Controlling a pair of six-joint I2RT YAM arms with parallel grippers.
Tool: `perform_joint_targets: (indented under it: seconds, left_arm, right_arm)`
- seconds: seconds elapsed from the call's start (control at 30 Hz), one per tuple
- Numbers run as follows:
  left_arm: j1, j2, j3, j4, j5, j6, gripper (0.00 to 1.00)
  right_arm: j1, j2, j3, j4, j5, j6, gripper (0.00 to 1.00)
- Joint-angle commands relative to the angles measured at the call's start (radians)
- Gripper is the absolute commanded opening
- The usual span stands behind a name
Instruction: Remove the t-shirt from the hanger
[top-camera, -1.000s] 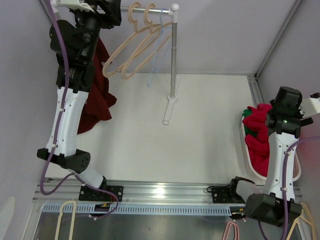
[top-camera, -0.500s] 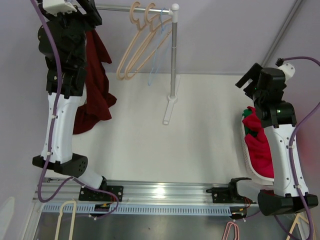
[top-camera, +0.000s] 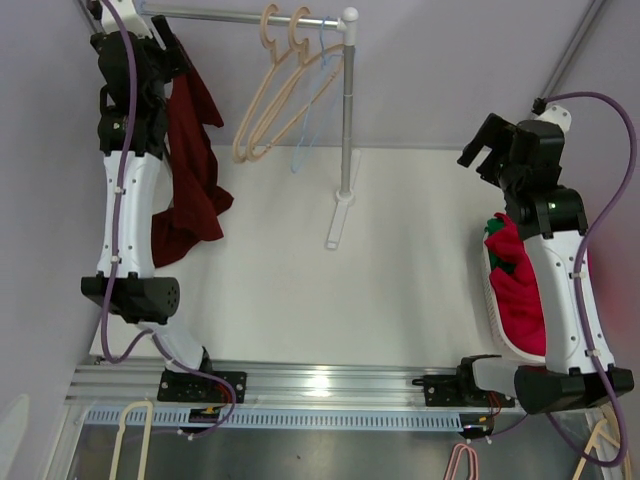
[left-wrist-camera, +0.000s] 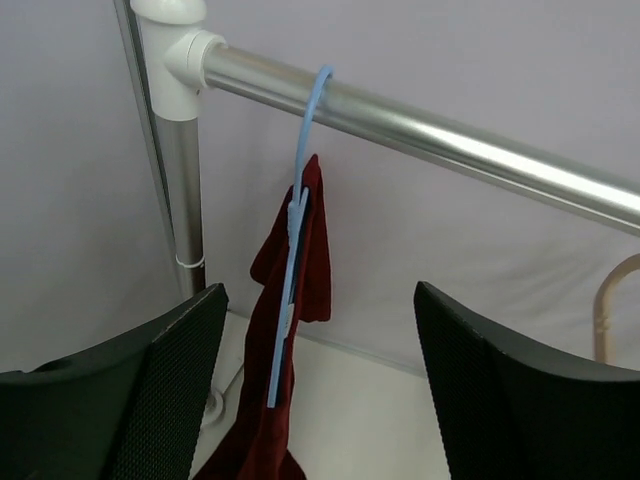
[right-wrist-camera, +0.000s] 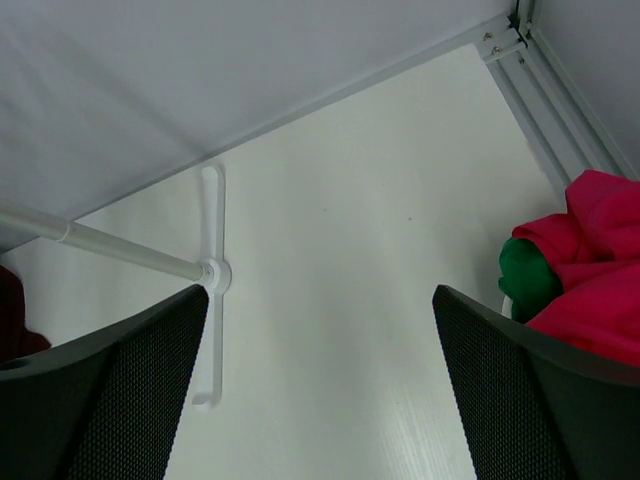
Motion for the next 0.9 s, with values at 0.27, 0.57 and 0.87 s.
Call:
perform_joint_targets:
  seconds: [0.27, 0.57, 0.87]
  left_arm:
    - [0.070, 0.154, 0.117, 0.045, -0.002, -0.017, 0.73]
    - [0.069, 0.230, 0.124, 0.129, -0.003, -0.010, 0.52]
    - [0.069, 0.262, 0.119, 0.215, 0.021, -0.023, 0.01]
  right_arm:
    - [0.021, 0.124, 0.041, 0.088, -0.052, -0.015, 0.99]
    - [0.028, 0.161, 0.048, 0.096, -0.024, -0.020, 0.99]
    - [0.035, 0.143, 0.047, 0.091, -0.013, -0.028, 0.99]
